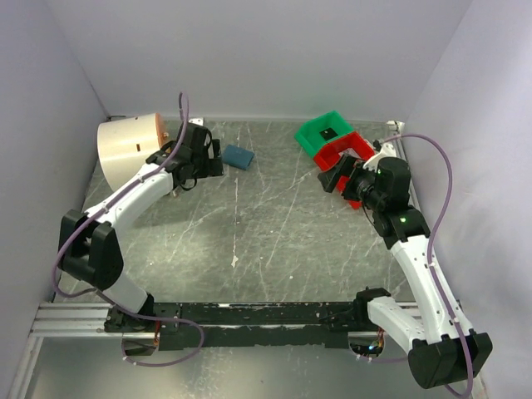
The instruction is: Take the credit cards out of the card holder
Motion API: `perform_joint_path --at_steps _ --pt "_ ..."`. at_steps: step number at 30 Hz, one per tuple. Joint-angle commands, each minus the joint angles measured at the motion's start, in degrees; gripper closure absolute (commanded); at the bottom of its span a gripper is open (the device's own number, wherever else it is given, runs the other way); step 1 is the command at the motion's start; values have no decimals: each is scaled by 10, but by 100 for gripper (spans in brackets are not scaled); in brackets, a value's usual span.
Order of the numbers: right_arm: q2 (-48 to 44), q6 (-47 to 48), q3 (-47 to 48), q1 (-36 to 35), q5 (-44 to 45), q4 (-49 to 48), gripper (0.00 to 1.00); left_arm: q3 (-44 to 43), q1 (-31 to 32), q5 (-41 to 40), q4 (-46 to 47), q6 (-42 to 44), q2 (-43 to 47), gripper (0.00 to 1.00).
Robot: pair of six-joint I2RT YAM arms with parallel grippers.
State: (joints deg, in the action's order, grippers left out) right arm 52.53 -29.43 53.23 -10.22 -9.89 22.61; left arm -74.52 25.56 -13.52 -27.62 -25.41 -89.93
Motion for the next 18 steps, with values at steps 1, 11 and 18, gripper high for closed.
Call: perform_joint_path --at_steps 1,11,18 --pt "10 13 6 -2 6 31 0 -3 -30 -61 11 31 -12 1" --pt "36 11 13 -2 11 60 0 43 -99 -77 10 47 2 1" --pt "53 8 15 -2 -3 67 0 68 -137 -74 10 45 28 1"
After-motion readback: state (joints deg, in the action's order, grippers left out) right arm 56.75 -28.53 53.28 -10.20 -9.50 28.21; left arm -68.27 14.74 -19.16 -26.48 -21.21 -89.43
